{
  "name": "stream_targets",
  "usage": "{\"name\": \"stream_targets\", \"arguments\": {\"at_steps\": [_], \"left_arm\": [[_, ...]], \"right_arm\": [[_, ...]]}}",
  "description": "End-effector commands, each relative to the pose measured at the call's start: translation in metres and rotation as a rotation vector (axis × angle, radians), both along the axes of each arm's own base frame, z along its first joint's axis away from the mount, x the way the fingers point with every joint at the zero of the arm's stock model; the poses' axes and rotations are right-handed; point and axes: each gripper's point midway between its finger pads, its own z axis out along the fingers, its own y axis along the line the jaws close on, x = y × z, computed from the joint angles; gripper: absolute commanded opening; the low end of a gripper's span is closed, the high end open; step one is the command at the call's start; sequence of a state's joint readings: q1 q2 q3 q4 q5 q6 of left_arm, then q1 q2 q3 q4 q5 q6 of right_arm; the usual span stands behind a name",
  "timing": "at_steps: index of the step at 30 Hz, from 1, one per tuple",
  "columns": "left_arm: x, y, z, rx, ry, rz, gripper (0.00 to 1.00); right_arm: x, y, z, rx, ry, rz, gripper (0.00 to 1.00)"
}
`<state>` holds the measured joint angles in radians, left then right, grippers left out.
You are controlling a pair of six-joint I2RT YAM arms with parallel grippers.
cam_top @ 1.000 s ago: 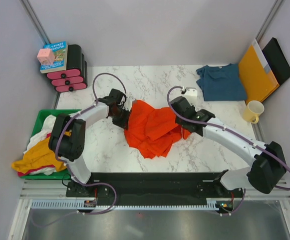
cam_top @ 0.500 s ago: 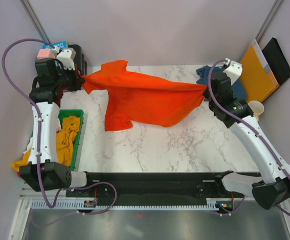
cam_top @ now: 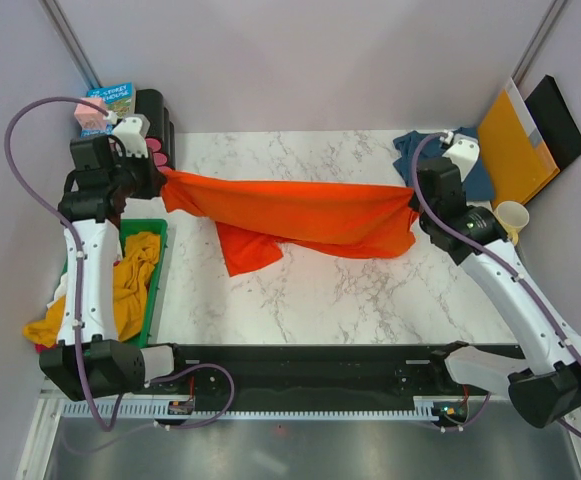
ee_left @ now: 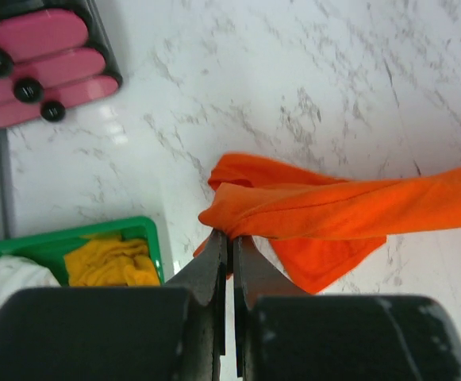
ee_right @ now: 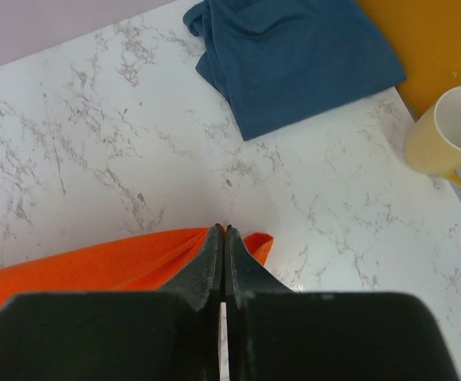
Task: Fold and stack the t-shirts
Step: Flatten the tshirt out
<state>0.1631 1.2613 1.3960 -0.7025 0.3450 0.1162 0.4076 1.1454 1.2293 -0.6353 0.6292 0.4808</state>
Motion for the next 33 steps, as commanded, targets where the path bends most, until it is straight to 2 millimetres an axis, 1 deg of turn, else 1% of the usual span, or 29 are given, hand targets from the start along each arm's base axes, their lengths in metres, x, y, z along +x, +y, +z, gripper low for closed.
{"name": "stream_targets", "arguments": {"at_steps": [1,2,3,4,5,7,8,9,11,12,13,14,15,16,17,18,20,21,22,23,24,25,26,28,29,30,31,32,33], "left_arm": [[0.027,0.017,0.057,0.041,-0.160,0.044,0.02],[0.033,0.018,0.074,0.029,-0.192,0.053,0.02],[0.038,0.018,0.078,0.022,-0.198,0.054,0.02],[0.046,0.020,0.080,0.017,-0.197,0.057,0.02],[0.050,0.019,0.096,0.013,-0.232,0.054,0.02],[0.057,0.021,0.105,0.009,-0.249,0.060,0.02],[0.058,0.021,0.112,0.012,-0.264,0.061,0.02],[0.058,0.021,0.112,0.011,-0.262,0.063,0.02],[0.051,0.019,0.103,0.018,-0.249,0.053,0.02],[0.047,0.019,0.100,0.026,-0.247,0.049,0.02],[0.038,0.018,0.090,0.036,-0.234,0.045,0.02],[0.033,0.020,0.091,0.058,-0.249,0.048,0.02],[0.028,0.021,0.090,0.067,-0.252,0.050,0.02],[0.021,0.021,0.092,0.071,-0.258,0.046,0.02],[0.006,0.020,0.109,0.078,-0.301,0.044,0.02],[-0.002,0.025,0.119,0.078,-0.328,0.059,0.02],[-0.026,0.022,0.154,0.074,-0.412,0.060,0.02],[-0.034,0.023,0.159,0.072,-0.413,0.068,0.02],[-0.043,0.019,0.174,0.070,-0.437,0.057,0.02],[-0.048,0.015,0.178,0.059,-0.434,0.049,0.02],[-0.055,0.010,0.177,0.043,-0.420,0.039,0.02],[-0.059,0.005,0.180,0.031,-0.426,0.014,0.02],[-0.062,0.003,0.177,0.026,-0.423,0.011,0.02],[-0.059,0.002,0.158,0.008,-0.380,0.005,0.02],[-0.056,0.002,0.148,0.001,-0.355,0.005,0.02],[-0.051,0.003,0.122,-0.016,-0.296,0.000,0.02],[-0.046,0.002,0.110,-0.017,-0.286,-0.018,0.02],[-0.042,0.003,0.097,-0.019,-0.264,-0.018,0.02],[-0.037,0.005,0.063,-0.035,-0.193,-0.016,0.02]], "right_arm": [[0.025,-0.010,0.041,-0.016,-0.073,-0.054,0.00],[0.031,-0.009,0.048,-0.007,-0.089,-0.055,0.00],[0.036,-0.007,0.054,0.001,-0.100,-0.050,0.00],[0.044,-0.004,0.067,0.004,-0.124,-0.042,0.00],[0.048,-0.001,0.075,0.009,-0.144,-0.034,0.00],[0.055,0.004,0.087,0.017,-0.163,-0.016,0.00],[0.056,0.005,0.087,0.020,-0.162,-0.011,0.00],[0.056,0.007,0.081,0.023,-0.150,-0.002,0.00],[0.049,0.004,0.072,0.025,-0.136,-0.012,0.00],[0.040,-0.002,0.060,0.015,-0.118,-0.029,0.00],[0.035,-0.004,0.056,0.017,-0.120,-0.030,0.00],[0.030,-0.006,0.052,0.011,-0.117,-0.029,0.00],[0.020,-0.010,0.050,0.007,-0.120,-0.027,0.00],[0.015,-0.012,0.052,0.001,-0.120,-0.021,0.00],[0.009,-0.015,0.057,-0.011,-0.128,-0.016,0.00],[0.000,-0.020,0.074,-0.006,-0.167,-0.021,0.00],[-0.013,-0.028,0.090,-0.022,-0.196,-0.029,0.00],[-0.021,-0.032,0.108,-0.011,-0.239,-0.030,0.00],[-0.026,-0.035,0.113,-0.015,-0.242,-0.033,0.00],[-0.028,-0.036,0.118,-0.013,-0.249,-0.033,0.00],[-0.031,-0.036,0.127,-0.004,-0.266,-0.029,0.00],[-0.033,-0.035,0.127,-0.002,-0.261,-0.020,0.00],[-0.032,-0.033,0.125,0.000,-0.254,-0.010,0.00],[-0.028,-0.030,0.114,0.001,-0.230,-0.010,0.00],[-0.022,-0.029,0.098,-0.007,-0.193,-0.012,0.00],[-0.019,-0.026,0.088,-0.004,-0.178,-0.013,0.00],[-0.016,-0.025,0.078,-0.004,-0.162,-0.015,0.00],[-0.010,-0.021,0.052,-0.019,-0.107,-0.007,0.00],[-0.005,-0.019,0.042,-0.013,-0.101,-0.007,0.00]]}}
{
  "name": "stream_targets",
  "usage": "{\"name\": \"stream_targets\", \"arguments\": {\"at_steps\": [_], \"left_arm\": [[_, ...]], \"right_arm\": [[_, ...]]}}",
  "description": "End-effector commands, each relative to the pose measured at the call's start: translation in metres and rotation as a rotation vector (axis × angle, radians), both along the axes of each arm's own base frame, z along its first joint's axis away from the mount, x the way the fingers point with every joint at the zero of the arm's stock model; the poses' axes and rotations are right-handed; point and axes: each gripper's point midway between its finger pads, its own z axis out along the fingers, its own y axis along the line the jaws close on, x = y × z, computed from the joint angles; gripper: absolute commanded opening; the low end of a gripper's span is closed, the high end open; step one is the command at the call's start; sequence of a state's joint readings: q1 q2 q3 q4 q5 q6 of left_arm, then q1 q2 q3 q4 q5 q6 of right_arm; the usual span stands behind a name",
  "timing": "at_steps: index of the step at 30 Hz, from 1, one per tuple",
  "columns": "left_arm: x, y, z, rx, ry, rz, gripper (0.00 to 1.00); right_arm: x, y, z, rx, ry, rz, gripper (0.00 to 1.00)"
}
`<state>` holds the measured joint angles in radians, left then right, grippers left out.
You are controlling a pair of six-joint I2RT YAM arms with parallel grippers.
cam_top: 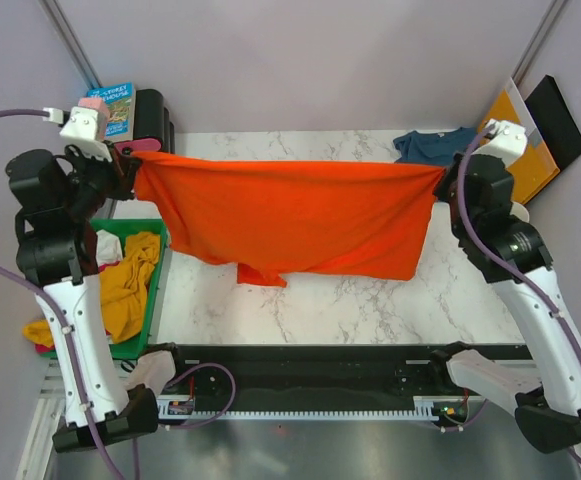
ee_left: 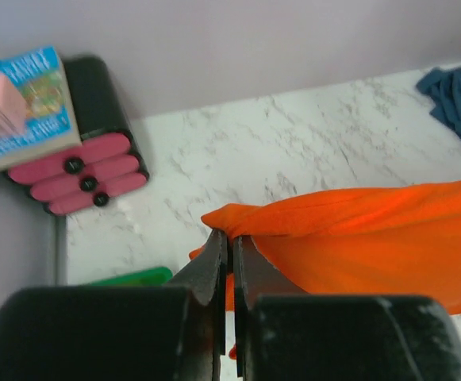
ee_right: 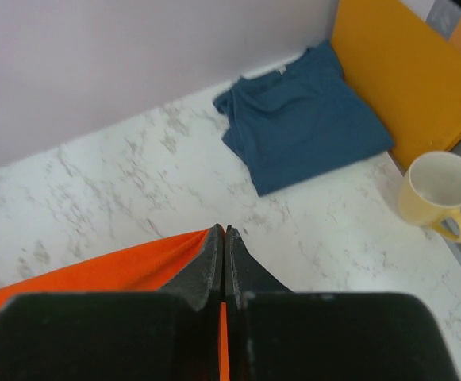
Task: Fold and stack the t-shirts
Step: Flatten the tshirt out
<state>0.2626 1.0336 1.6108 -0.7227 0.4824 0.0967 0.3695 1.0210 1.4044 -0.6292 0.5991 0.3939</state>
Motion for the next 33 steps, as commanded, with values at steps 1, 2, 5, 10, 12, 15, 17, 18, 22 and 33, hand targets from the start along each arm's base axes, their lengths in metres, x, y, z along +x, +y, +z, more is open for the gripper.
{"name": "stream_targets", "arguments": {"at_steps": [1,2,5,10,12,15,17,18,22,33], "left_arm": [[0.039,0.015,-0.104,-0.042,0.225,0.001,0.02],[0.043,0.017,-0.130,-0.047,0.278,0.004,0.02],[0.061,0.027,-0.167,-0.040,0.346,0.018,0.02],[0.102,0.039,-0.184,-0.048,0.345,0.033,0.02],[0.121,0.043,-0.168,-0.050,0.314,0.044,0.02],[0.155,0.048,-0.149,-0.054,0.287,0.054,0.02],[0.177,0.048,-0.143,-0.051,0.277,0.052,0.02],[0.184,0.048,-0.144,-0.041,0.283,0.056,0.02],[0.203,0.033,-0.167,0.006,0.343,0.039,0.50],[0.150,0.016,-0.197,0.018,0.392,0.027,0.99]], "right_arm": [[0.022,0.005,-0.079,-0.050,0.172,-0.025,0.00],[0.028,0.009,-0.102,-0.057,0.212,-0.022,0.00],[0.042,0.014,-0.137,-0.071,0.280,-0.025,0.00],[0.081,0.020,-0.159,-0.101,0.314,-0.043,0.00],[0.096,0.018,-0.156,-0.102,0.309,-0.054,0.00],[0.121,0.022,-0.144,-0.103,0.289,-0.062,0.00],[0.136,0.026,-0.140,-0.105,0.282,-0.059,0.00],[0.140,0.028,-0.142,-0.106,0.287,-0.054,0.00],[0.153,0.031,-0.162,-0.128,0.335,-0.060,0.29],[0.123,0.058,-0.171,-0.069,0.337,0.102,0.75]]}}
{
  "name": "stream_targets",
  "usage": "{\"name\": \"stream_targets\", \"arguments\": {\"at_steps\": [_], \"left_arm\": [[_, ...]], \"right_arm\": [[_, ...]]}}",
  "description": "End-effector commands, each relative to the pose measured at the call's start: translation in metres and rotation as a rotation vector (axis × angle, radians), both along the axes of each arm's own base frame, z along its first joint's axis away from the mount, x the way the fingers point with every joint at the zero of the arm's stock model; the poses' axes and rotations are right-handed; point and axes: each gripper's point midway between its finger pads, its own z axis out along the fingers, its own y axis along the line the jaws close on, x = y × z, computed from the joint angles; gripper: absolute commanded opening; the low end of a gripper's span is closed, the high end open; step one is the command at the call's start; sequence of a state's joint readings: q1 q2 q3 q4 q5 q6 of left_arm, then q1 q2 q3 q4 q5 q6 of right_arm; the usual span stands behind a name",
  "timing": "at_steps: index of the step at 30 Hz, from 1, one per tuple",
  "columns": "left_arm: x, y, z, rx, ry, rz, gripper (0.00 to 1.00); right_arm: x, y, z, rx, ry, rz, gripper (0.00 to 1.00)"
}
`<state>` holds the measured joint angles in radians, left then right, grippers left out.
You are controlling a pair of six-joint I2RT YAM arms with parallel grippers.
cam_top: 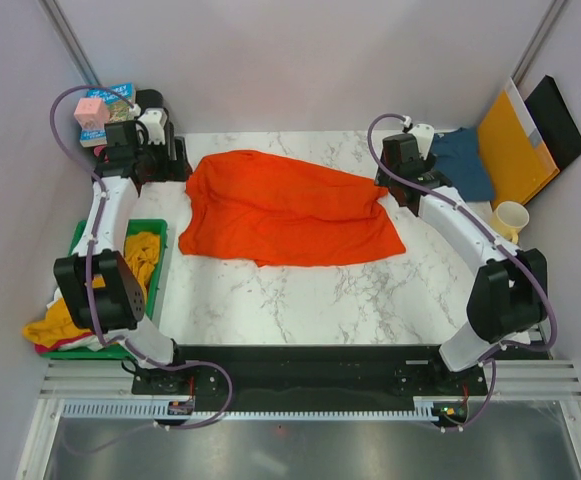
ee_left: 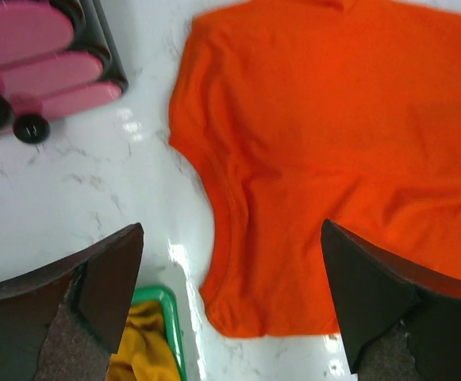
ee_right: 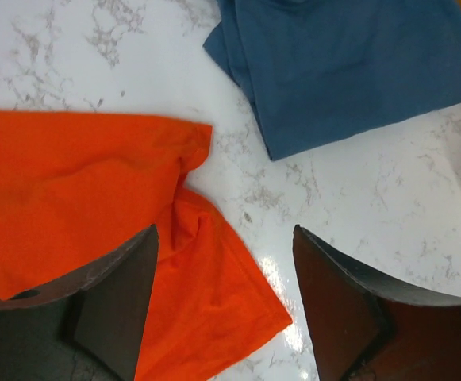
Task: Fold and stack the t-shirts
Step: Flatten the tshirt out
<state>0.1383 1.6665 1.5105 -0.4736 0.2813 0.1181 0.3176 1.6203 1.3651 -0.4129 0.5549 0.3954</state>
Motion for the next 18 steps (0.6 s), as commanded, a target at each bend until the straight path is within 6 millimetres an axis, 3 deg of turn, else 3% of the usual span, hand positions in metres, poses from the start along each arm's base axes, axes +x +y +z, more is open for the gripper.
{"name": "stream_targets", "arguments": {"at_steps": [1,2,4,5,8,13,18], "left_arm": [[-0.046,-0.015,0.046,0.008,-0.120,-0.065,0.98],[-0.061,-0.022,0.027,-0.010,-0.078,-0.095,0.97],[-0.084,-0.037,0.033,-0.015,-0.095,-0.166,0.95],[-0.099,-0.042,0.017,-0.021,-0.041,-0.189,0.95],[-0.127,-0.052,0.004,-0.031,0.014,-0.231,0.93],[-0.151,-0.051,-0.017,-0.022,0.072,-0.220,0.92],[-0.158,-0.050,-0.022,-0.033,0.089,-0.200,0.91]], "right_arm": [[-0.023,0.028,0.016,0.080,-0.045,0.128,0.75],[-0.031,0.040,0.011,0.080,-0.028,0.165,0.73],[-0.053,0.052,-0.006,0.085,0.011,0.202,0.73],[-0.060,0.056,-0.013,0.104,0.023,0.202,0.71],[-0.088,0.057,-0.040,0.133,0.075,0.184,0.68],[-0.130,0.049,-0.088,0.233,0.156,0.088,0.64],[-0.134,0.034,-0.099,0.249,0.131,-0.039,0.62]]}}
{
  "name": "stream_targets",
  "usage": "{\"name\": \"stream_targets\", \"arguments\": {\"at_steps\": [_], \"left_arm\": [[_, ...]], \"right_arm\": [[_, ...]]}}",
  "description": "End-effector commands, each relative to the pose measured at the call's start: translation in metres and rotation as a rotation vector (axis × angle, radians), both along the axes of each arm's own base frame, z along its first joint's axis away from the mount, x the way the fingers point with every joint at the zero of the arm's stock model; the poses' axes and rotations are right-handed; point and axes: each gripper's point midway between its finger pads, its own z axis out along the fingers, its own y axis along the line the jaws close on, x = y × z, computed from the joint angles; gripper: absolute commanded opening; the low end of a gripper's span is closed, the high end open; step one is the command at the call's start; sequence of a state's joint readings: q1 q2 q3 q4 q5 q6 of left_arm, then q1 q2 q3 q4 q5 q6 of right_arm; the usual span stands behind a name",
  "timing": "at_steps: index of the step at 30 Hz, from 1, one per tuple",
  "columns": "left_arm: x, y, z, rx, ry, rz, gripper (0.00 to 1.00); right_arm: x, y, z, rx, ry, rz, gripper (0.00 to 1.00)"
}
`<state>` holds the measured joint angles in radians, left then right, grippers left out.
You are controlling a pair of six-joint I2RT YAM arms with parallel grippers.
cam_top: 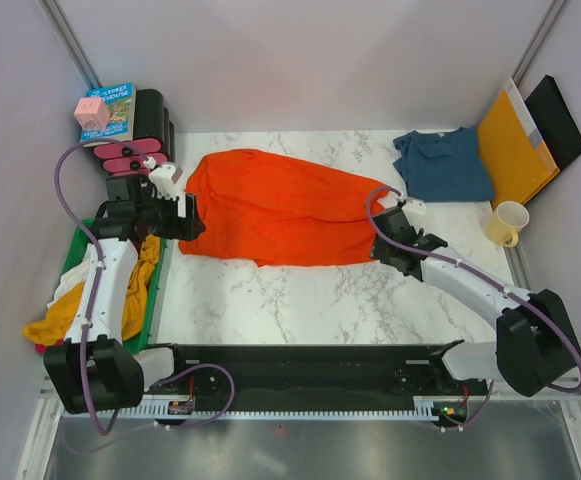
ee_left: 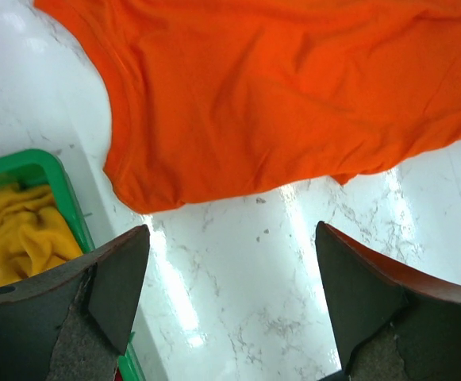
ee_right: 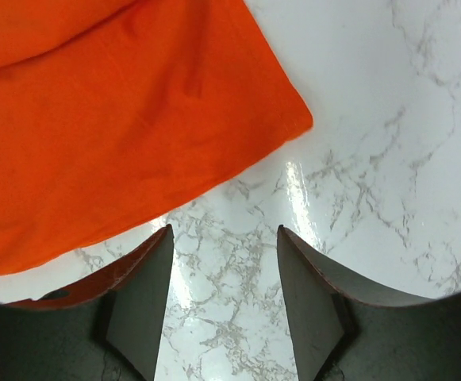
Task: Fold and stack the t-shirts
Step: Flatten the tshirt out
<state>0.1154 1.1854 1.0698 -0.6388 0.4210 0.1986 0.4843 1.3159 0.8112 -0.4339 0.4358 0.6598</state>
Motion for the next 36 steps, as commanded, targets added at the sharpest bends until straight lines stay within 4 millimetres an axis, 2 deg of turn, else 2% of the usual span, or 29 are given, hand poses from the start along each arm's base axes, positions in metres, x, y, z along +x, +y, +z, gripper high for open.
{"name": "stream_targets", "arguments": {"at_steps": [1,9,17,26,31,34,36], "left_arm": [[-0.010,-0.003,0.000,0.002,0.000,-0.020,0.91],[-0.012,-0.004,-0.004,-0.006,0.011,-0.018,0.90],[-0.016,-0.003,-0.012,-0.002,0.030,-0.013,0.90],[-0.022,-0.003,-0.016,0.004,0.047,-0.016,0.89],[-0.024,-0.005,-0.020,-0.017,0.066,-0.014,0.89],[-0.026,-0.006,-0.023,-0.020,0.072,-0.016,0.89],[-0.027,-0.005,-0.024,-0.008,0.073,-0.017,0.89]], "right_arm": [[0.012,-0.006,0.013,0.063,-0.080,-0.142,0.61],[0.040,-0.025,-0.003,0.001,-0.040,-0.208,0.57],[0.060,-0.032,-0.023,-0.015,0.006,-0.242,0.56],[0.046,-0.031,-0.053,0.010,0.085,-0.260,0.55],[0.042,-0.031,-0.061,0.001,0.116,-0.267,0.45],[0.036,-0.034,-0.071,-0.020,0.149,-0.275,0.45],[0.031,-0.038,-0.073,-0.033,0.160,-0.287,0.48]]}}
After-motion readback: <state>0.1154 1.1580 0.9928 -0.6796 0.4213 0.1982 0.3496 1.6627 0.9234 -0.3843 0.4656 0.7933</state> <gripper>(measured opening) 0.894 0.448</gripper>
